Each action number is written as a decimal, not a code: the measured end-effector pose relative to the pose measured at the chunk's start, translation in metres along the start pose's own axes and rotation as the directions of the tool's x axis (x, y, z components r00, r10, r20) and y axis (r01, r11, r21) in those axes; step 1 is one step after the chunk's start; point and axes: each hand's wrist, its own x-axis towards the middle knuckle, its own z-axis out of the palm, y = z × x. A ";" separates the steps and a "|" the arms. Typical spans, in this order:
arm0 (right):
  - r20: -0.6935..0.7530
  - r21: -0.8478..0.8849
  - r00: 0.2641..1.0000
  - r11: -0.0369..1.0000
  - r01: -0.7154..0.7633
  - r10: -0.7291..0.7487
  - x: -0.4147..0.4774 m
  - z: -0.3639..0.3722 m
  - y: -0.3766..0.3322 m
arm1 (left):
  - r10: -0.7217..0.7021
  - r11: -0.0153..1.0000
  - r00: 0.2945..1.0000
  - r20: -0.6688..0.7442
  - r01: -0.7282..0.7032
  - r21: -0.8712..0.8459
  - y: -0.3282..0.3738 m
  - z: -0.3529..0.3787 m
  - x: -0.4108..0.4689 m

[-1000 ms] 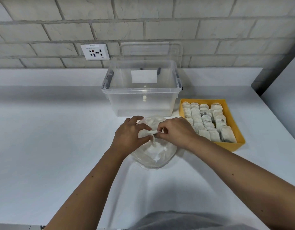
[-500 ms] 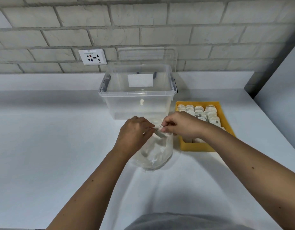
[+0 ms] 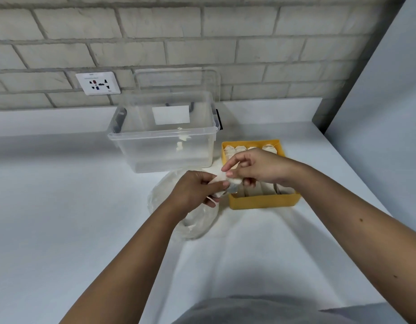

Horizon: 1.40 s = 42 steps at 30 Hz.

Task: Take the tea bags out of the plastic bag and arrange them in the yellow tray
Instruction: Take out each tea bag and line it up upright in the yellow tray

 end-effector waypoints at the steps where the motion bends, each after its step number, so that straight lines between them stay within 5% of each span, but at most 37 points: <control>1: -0.013 0.023 1.000 1.000 -0.008 0.008 -0.002 -0.005 0.002 | 0.003 1.000 1.000 -0.019 -0.004 -0.017 0.002 0.004 0.003; 6: -0.197 0.125 0.980 0.992 0.027 -0.002 -0.015 -0.029 0.012 | 0.045 0.996 0.997 -0.056 -0.049 -0.079 0.017 0.022 0.019; 11: -0.423 -0.194 0.903 0.981 -0.007 -0.078 -0.026 -0.058 0.037 | 0.080 0.995 0.991 -0.106 -0.086 -0.056 0.020 0.032 0.037; 15: -0.395 -0.536 0.918 0.819 -0.205 -0.028 -0.036 -0.075 0.072 | 0.111 0.994 0.981 -0.162 -0.108 0.032 0.012 0.033 0.047; 24: -0.241 -0.535 0.928 0.759 -0.370 0.283 -0.030 -0.079 0.106 | 0.090 0.993 0.987 -0.136 -0.078 0.093 0.004 0.040 0.056; 35: -0.399 -0.749 0.916 0.563 -0.351 0.041 -0.018 -0.063 0.112 | 0.101 0.984 0.991 -0.088 -0.087 0.153 0.000 0.046 0.061; 39: -0.394 -0.409 0.919 0.899 -0.159 -0.017 -0.023 -0.057 0.085 | 0.075 0.993 0.996 -0.042 -0.071 0.090 0.001 0.053 0.062; 42: -0.305 -0.235 0.952 0.970 -0.062 -0.014 -0.022 -0.048 0.064 | 0.073 0.996 0.997 -0.016 -0.072 0.045 0.007 0.062 0.062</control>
